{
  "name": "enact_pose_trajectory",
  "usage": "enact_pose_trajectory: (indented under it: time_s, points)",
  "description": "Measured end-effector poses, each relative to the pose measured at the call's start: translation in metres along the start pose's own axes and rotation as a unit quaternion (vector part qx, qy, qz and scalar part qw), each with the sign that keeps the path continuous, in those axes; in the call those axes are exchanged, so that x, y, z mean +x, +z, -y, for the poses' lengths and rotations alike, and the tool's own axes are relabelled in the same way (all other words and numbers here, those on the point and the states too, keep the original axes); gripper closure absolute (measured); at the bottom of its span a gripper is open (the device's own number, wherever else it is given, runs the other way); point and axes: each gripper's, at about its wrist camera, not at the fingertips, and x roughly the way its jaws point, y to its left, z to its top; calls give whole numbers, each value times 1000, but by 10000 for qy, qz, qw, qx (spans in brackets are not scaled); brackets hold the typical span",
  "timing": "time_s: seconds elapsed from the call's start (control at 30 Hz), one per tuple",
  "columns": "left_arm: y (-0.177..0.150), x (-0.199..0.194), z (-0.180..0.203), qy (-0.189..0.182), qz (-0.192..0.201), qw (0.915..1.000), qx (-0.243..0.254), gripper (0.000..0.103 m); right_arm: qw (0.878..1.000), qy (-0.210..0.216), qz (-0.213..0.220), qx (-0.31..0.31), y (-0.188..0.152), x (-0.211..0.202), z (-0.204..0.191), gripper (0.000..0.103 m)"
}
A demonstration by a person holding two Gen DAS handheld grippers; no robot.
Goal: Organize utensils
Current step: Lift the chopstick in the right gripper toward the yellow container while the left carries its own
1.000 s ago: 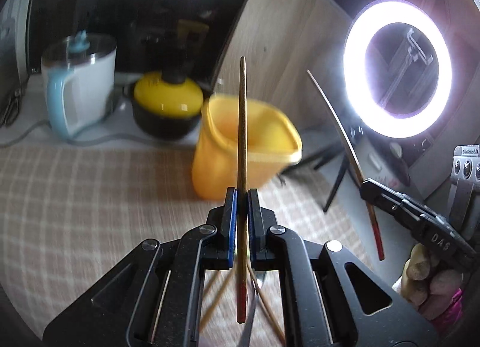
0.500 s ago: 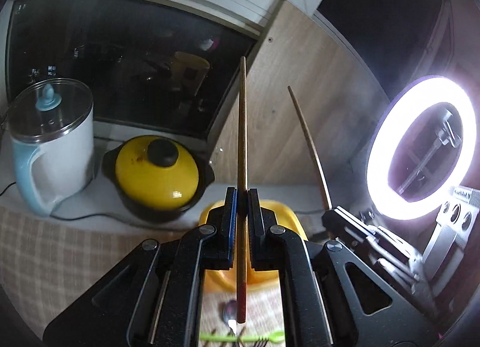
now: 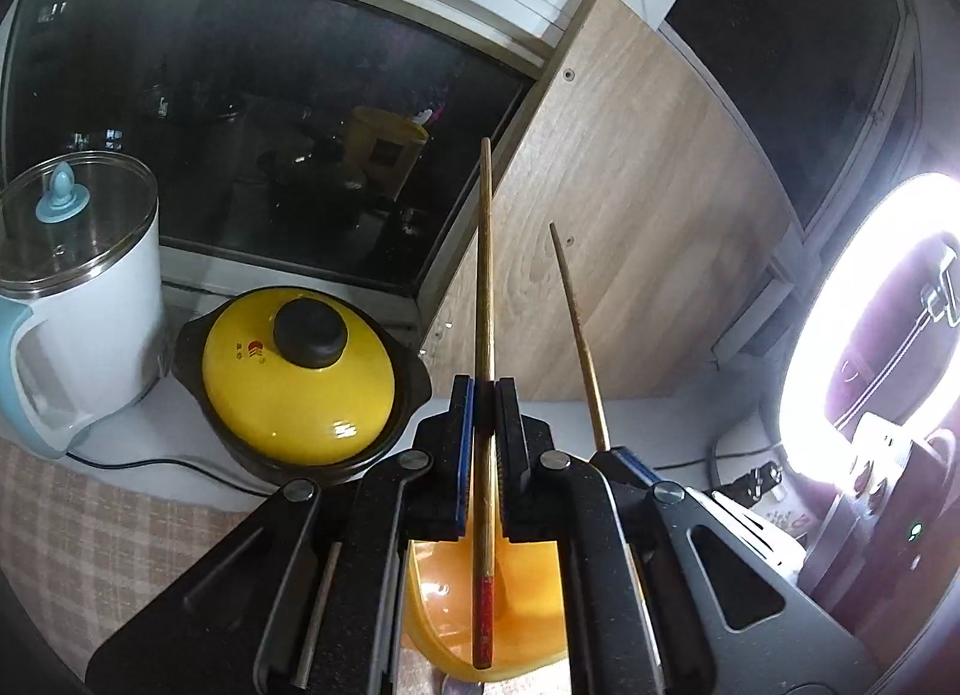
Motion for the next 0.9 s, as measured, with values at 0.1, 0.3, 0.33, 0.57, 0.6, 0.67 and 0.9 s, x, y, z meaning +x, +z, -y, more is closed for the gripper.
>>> enact_pose_trajectory:
  time_s: [0.1,0.3,0.33,0.57,0.6,0.67,0.9]
  points:
    - [2,1,0,42,130,9999,39,99,10000,-43,21,-30,2,3,-1,99]
    - [-6,10,-4,93,86,9999,111,99,9999,-111,31,-127,-4,6,-3,99]
    - [-7,10,-4,90,64,9999,113,99,9998,-96,30,-144,-4,6,-4,99]
    - [-13,3,-4,95,-98,9997,217,99,9999,8,-91,-93,-13,7,-1,99]
    - [-14,2,-3,95,-110,9996,228,99,9999,2,-93,-63,-14,6,2,99]
    - [-15,-2,-3,88,-133,9995,257,99,10000,14,-72,45,-15,1,7,99]
    - [-21,-6,0,137,-239,9987,422,99,10000,-6,46,-48,-19,-18,11,99]
